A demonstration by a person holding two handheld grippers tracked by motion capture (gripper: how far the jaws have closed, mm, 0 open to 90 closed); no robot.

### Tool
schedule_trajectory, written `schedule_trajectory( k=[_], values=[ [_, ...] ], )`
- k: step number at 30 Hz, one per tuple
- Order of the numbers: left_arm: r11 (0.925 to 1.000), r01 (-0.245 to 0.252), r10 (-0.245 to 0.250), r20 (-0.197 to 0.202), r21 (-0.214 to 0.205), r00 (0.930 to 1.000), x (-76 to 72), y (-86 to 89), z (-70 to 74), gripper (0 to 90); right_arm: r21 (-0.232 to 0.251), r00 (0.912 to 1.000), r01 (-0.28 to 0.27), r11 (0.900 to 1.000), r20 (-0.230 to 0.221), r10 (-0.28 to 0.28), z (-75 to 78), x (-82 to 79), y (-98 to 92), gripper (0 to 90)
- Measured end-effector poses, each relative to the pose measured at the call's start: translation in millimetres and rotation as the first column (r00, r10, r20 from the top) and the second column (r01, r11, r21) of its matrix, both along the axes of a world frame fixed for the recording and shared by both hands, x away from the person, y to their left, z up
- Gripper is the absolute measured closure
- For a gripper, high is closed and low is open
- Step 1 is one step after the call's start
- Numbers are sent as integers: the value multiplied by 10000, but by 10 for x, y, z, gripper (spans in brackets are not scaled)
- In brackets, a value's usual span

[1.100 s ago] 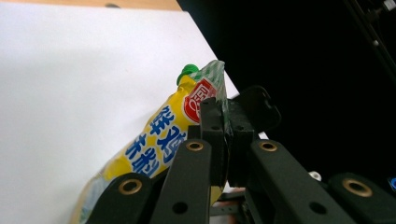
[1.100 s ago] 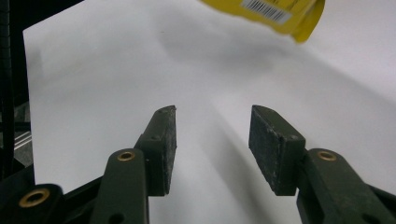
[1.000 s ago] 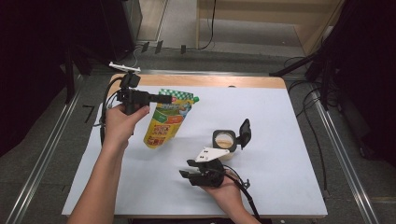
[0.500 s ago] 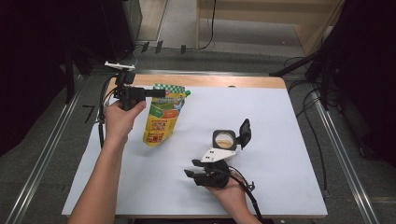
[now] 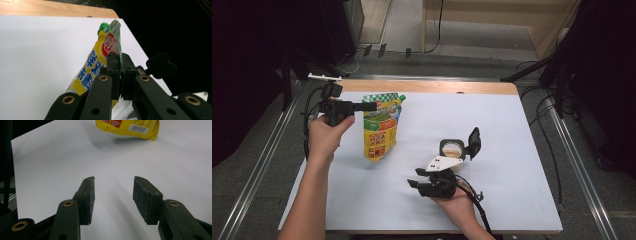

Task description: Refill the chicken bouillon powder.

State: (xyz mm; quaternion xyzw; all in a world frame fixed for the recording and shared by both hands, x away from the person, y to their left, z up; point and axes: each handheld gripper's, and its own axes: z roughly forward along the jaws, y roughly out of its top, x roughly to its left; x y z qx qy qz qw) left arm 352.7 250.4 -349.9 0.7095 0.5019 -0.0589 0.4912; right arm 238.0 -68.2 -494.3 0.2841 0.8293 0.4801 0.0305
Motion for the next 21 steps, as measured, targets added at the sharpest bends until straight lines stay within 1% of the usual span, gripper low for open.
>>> schedule_trajectory(
  k=[5, 6, 8, 13, 16, 17, 18, 21],
  values=[
    [9992, 254, -259, 163, 296, 9995, -155, 25, 7, 875, 9, 9999, -60, 10000, 92, 60, 38, 12, 19, 541],
    [9992, 281, -286, 159, 295, 9995, -184, 28, 6, 870, 16, 9998, -93, 10000, 174, 93, 42, 20, 21, 542],
    [9990, 351, -356, 155, 289, 9992, -231, 40, 3, 857, 33, 9998, -82, 10000, 164, 82, 57, 25, 19, 542],
    [9993, 287, -290, 122, 250, 9995, -302, 73, -18, 817, -8, 9995, -95, 10000, 298, 95, 71, 38, 16, 542],
    [9989, 410, -412, 71, 207, 9991, -339, 107, -44, 769, -4, 9996, -91, 10000, 264, 91, 68, 42, 15, 542],
    [9990, 381, -383, 97, 213, 9992, -355, 118, -53, 758, -3, 9996, -91, 10000, 267, 91, 67, 43, 13, 542],
    [9991, 404, -405, 94, 138, 9991, -363, 130, -66, 749, 1, 9997, -74, 10000, 250, 74, 68, 44, 11, 542],
    [9989, 445, -446, 29, 129, 9990, -379, 143, -103, 736, 16, 9997, -66, 10000, 250, 66, 68, 47, 7, 542]
  ],
)
